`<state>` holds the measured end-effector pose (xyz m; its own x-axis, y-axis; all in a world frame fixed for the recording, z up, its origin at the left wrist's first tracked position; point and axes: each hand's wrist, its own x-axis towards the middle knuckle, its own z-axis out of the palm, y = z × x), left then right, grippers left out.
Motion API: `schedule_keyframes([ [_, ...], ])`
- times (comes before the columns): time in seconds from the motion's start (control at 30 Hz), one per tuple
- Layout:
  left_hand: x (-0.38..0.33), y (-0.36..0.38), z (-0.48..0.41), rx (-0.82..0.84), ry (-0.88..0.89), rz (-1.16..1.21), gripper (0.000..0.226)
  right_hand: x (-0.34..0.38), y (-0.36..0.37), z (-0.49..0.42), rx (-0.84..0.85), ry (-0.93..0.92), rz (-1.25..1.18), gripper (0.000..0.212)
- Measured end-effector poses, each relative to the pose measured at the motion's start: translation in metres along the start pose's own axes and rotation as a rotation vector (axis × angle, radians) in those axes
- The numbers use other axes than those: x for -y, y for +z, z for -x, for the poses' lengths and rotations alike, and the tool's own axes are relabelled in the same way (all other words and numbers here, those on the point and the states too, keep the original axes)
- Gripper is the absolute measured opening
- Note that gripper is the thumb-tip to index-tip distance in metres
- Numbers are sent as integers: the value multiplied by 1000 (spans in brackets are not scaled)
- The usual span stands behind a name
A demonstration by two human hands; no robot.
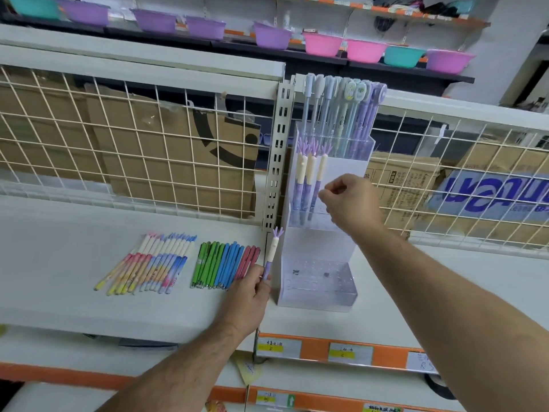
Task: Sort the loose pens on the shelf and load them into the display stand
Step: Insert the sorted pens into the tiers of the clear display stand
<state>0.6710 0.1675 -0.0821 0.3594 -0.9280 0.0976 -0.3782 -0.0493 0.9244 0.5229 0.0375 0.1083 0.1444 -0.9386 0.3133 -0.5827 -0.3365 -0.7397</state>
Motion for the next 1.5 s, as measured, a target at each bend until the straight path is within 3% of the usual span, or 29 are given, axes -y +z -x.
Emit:
schedule_keyframes([
  [0.07,0,0,0,10,3,1,9,-4,6,23,28,-7,-12,13],
  [0.23,-2,0,2,19,21,3,10,-16,41,73,373,-23,-115,7],
  [0.4,-3,-1,2,27,50,-43,11,-22,60,87,425,-44,-90,12],
  [0.53,-8,-1,4,53,64,-81,9,-17,50,79,353,-34,-99,12],
  [0.8,-2,-1,3,112,52,-189,18,22,-19,22,9,-87,-207,18],
  [0.93,2,0,1,115,55,-209,19,32,-33,2,-83,-103,-204,13],
  [1.5,5,1,-1,96,71,-201,22,24,-10,1,47,-34,-36,13],
])
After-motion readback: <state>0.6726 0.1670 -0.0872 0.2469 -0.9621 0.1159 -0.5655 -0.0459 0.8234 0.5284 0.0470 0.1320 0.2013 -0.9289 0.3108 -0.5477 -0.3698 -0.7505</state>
